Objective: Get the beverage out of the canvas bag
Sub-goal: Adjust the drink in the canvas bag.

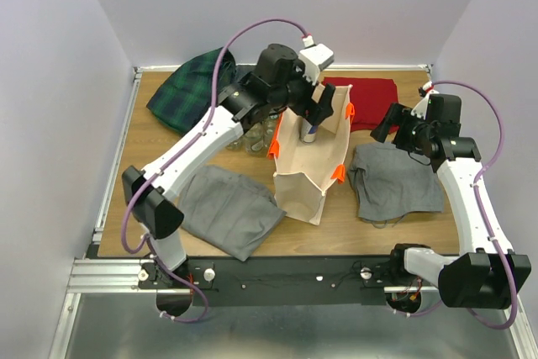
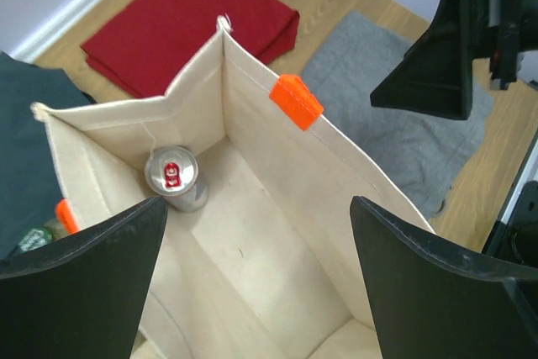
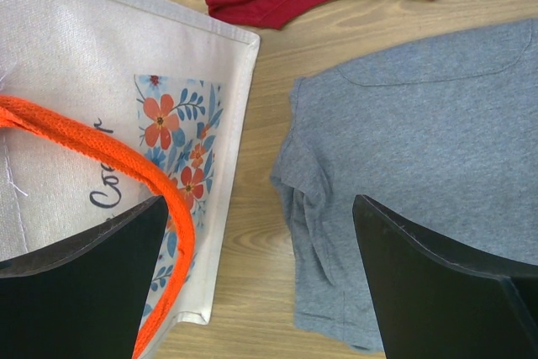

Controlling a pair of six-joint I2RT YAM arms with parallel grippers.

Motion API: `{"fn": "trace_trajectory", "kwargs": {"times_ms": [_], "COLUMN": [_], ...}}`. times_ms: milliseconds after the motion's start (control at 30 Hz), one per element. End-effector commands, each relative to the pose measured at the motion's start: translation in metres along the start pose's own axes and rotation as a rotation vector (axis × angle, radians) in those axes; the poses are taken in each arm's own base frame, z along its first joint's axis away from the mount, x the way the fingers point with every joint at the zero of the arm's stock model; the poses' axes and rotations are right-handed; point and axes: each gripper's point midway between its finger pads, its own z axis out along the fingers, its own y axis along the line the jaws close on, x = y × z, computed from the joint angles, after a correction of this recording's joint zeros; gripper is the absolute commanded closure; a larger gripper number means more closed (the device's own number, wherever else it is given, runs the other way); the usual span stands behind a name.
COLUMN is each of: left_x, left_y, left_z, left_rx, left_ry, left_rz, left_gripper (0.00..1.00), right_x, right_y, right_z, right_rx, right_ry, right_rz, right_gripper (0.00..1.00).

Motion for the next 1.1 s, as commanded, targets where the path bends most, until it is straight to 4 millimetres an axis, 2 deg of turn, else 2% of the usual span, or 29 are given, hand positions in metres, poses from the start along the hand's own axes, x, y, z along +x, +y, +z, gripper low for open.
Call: {"fn": "trace_trajectory", "kwargs": {"times_ms": [0, 67, 200, 400, 600, 900, 1067], "left_x": [0.026, 0.030, 0.050, 0.066, 0.075, 0.083, 0.085], "left_y": [0.005, 0.011, 0.021, 0.035, 0.043, 0.075, 0.076], "left_z": [0.017, 0.020, 0.034, 0.044, 0.056, 0.062, 0.068], "left_rx": [-0.036, -0.067, -0.103, -0.169, -0.194, -0.225, -0.202], "left_ry": [0.121, 0.151, 0.213, 0.260, 0.278, 0.275, 0.272], "left_rz": [-0.002, -0.007, -0.019, -0.045, -0.075, -0.173, -0.178], "left_gripper": [0.01, 0.01, 0.01, 0.01, 0.01, 0.01, 0.01], "right_x": [-0.001, -0.001, -0.001, 0.002, 0.003, 0.004, 0.001], "right_y": [-0.004, -0.003, -0.004, -0.007, -0.009, -0.012, -0.012], "right_z": [0.000, 0.000, 0.001, 0.000, -0.001, -0.005, -0.003], "right_rx": [0.012, 0.011, 0.014, 0.027, 0.036, 0.046, 0.048], "right_ry": [-0.010, -0.010, -0.009, -0.013, -0.012, -0.032, -0.031], "right_rz": [0.003, 0.002, 0.003, 0.010, -0.003, -0.016, -0.016], "right_gripper": [0.00, 0.00, 0.00, 0.00, 0.00, 0.00, 0.00]}}
